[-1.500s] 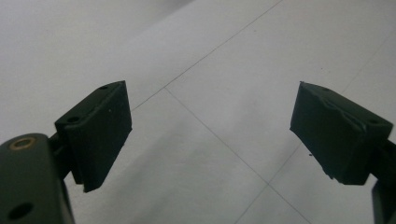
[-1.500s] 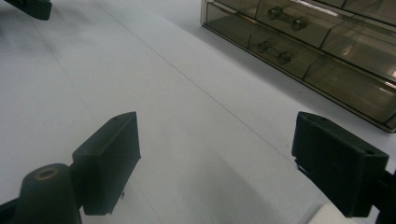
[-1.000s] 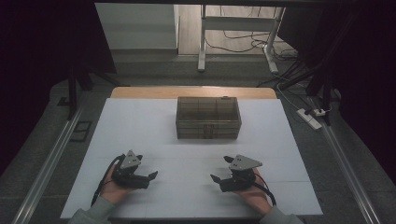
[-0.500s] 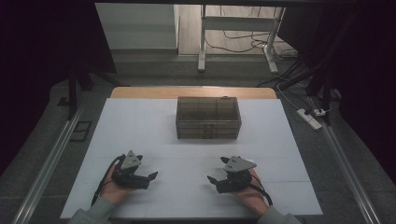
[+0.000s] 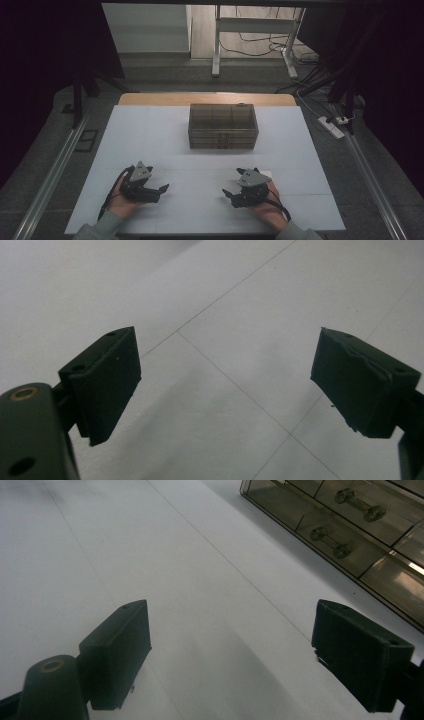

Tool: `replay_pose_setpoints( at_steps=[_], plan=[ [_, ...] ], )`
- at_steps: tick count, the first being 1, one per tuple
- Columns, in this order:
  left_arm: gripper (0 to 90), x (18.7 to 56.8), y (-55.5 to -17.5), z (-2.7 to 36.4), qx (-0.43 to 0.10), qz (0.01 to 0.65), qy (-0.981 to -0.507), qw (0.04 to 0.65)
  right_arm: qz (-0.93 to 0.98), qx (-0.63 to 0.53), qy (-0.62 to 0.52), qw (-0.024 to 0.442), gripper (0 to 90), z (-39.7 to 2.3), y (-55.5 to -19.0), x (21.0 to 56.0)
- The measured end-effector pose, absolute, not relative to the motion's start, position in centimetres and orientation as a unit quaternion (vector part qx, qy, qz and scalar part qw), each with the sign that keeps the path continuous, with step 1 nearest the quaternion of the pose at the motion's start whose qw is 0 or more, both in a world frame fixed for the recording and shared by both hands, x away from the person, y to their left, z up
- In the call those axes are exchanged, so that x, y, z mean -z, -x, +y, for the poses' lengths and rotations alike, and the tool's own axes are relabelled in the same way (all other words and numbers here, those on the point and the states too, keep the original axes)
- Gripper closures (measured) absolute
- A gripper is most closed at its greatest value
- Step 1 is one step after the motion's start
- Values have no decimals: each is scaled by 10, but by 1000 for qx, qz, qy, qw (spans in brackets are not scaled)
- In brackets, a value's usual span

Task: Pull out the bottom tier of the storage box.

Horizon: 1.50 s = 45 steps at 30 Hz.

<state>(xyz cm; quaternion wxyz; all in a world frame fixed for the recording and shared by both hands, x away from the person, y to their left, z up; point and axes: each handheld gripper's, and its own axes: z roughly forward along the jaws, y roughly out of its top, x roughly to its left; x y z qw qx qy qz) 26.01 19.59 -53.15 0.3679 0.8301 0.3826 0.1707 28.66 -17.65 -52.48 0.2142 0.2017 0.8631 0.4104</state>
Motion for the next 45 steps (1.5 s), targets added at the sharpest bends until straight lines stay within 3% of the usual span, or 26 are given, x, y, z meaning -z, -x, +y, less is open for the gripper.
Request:
replay_pose_setpoints(
  at_steps=[45],
  plan=[
    [127,532,-260,197,-173,384,-830,366,871,-329,-116,346,185,-171,-275,525]
  ],
)
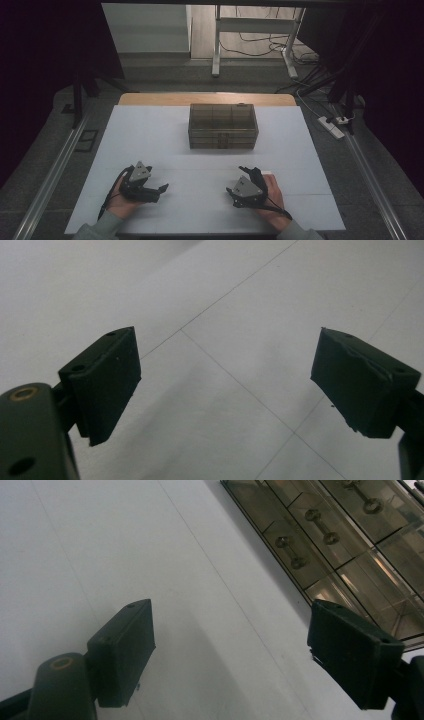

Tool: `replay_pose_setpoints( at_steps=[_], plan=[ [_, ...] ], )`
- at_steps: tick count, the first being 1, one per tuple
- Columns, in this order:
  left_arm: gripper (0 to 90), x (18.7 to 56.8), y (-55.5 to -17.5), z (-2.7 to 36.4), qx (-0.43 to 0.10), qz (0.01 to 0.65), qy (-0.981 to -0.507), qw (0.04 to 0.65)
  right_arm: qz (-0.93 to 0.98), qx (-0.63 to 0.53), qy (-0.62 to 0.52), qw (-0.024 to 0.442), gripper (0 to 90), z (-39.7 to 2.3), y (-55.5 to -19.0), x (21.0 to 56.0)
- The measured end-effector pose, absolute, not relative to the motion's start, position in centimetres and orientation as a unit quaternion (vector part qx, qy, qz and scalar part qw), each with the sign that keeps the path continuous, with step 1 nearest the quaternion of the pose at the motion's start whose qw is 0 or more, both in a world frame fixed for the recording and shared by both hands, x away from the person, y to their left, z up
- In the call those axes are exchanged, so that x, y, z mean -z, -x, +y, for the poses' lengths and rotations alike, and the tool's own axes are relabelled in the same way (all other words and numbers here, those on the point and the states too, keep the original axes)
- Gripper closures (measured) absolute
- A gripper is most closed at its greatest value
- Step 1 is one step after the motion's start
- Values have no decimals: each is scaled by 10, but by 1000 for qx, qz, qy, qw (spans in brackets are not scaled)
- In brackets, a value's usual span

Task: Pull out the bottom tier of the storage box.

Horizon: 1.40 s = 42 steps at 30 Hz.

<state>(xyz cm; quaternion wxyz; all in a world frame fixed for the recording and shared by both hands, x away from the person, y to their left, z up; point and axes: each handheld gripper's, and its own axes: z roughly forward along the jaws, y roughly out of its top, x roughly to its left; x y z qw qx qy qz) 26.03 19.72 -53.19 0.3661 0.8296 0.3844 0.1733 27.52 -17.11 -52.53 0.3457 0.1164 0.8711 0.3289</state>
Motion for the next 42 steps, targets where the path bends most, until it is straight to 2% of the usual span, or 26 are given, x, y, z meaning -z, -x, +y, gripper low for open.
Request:
replay_pose_setpoints(
  at_steps=[19,42],
  plan=[
    [127,532,-261,196,-173,384,-831,364,863,-301,-93,395,195,-169,-275,522],
    [126,533,-261,197,-173,384,-831,363,853,-282,-78,432,214,-162,-285,519]
  ],
)
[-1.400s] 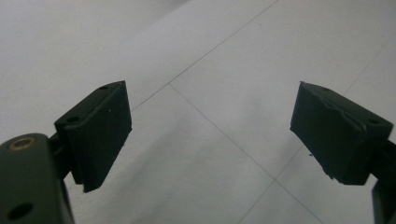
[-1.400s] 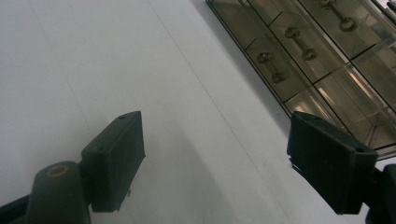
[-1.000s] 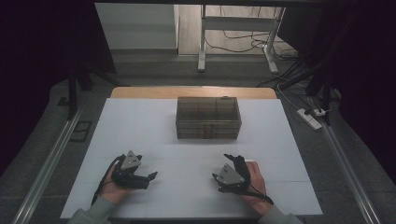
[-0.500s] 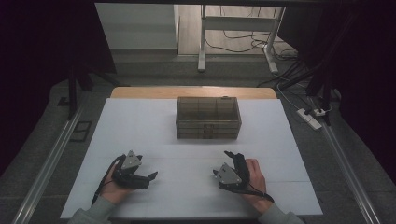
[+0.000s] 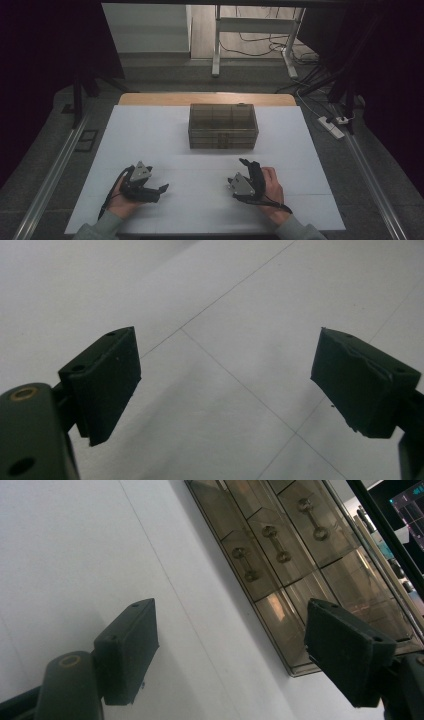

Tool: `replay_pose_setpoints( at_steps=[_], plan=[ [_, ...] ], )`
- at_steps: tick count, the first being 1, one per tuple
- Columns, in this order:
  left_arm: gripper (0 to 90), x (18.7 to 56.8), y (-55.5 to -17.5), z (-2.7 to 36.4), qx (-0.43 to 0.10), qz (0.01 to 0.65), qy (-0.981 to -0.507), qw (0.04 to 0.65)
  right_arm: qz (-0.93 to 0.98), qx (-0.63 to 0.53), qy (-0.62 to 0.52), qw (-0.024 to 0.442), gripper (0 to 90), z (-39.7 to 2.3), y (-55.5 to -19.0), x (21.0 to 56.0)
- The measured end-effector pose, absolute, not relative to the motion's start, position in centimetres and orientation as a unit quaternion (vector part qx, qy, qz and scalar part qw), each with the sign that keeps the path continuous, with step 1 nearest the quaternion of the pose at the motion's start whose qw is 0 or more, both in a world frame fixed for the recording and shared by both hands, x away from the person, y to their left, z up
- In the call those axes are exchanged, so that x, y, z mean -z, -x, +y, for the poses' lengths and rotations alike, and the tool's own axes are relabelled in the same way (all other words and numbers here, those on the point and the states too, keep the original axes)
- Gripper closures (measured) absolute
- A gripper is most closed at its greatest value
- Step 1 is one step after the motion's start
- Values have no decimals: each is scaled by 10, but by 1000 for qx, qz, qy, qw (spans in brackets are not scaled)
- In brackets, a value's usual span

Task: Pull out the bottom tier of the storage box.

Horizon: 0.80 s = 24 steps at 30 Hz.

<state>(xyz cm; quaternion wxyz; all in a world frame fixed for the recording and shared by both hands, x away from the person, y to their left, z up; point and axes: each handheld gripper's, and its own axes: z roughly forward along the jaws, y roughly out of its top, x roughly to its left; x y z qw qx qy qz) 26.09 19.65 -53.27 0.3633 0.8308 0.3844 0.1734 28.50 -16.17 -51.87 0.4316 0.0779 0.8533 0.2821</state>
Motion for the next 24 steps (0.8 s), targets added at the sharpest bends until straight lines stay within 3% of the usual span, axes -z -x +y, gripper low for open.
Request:
replay_pose_setpoints(
  at_steps=[24],
  plan=[
    [126,533,-261,197,-174,384,-831,362,849,-274,-71,445,221,-155,-293,519]
  ],
)
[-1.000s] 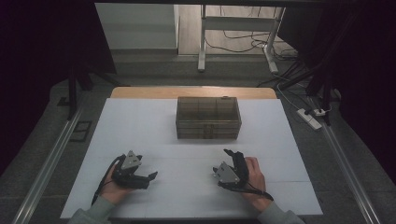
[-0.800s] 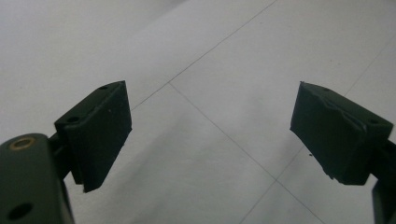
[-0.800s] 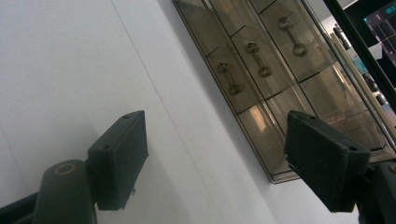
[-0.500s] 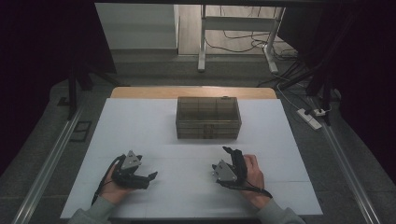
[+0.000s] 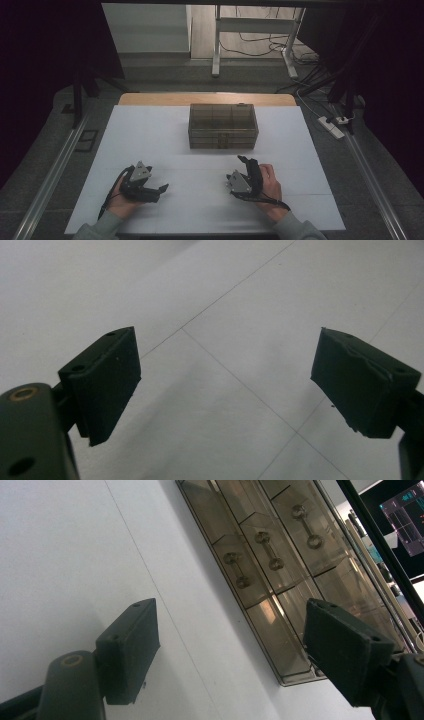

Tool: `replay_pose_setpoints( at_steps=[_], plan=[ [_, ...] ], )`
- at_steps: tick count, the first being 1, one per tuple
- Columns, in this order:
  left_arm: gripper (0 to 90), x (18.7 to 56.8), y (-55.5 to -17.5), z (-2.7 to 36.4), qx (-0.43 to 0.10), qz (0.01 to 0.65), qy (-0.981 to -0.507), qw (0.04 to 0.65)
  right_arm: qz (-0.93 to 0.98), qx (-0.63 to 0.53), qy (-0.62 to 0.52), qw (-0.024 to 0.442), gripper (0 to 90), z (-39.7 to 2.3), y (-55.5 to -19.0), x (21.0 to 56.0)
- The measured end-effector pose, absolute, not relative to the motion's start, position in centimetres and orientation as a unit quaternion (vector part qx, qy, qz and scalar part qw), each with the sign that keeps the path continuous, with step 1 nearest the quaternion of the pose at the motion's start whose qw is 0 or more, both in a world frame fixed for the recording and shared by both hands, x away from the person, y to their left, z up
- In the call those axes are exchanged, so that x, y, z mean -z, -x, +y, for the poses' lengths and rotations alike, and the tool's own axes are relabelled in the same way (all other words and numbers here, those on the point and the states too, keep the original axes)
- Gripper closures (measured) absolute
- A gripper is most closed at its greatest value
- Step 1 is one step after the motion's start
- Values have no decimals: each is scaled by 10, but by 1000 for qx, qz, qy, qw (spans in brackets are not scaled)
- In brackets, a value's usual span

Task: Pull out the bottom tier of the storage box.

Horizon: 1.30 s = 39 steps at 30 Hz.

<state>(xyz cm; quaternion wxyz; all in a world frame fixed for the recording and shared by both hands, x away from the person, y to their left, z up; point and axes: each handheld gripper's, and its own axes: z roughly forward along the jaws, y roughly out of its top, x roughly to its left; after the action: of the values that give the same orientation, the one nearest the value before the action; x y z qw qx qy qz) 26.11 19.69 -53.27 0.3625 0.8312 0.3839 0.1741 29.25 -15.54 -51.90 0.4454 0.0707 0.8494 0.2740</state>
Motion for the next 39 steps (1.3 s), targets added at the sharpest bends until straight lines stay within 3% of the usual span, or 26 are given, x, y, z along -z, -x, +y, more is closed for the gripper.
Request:
replay_pose_setpoints(
  at_steps=[39],
  plan=[
    [126,533,-261,197,-174,383,-833,360,847,-274,-59,452,226,-143,-306,519]
  ],
)
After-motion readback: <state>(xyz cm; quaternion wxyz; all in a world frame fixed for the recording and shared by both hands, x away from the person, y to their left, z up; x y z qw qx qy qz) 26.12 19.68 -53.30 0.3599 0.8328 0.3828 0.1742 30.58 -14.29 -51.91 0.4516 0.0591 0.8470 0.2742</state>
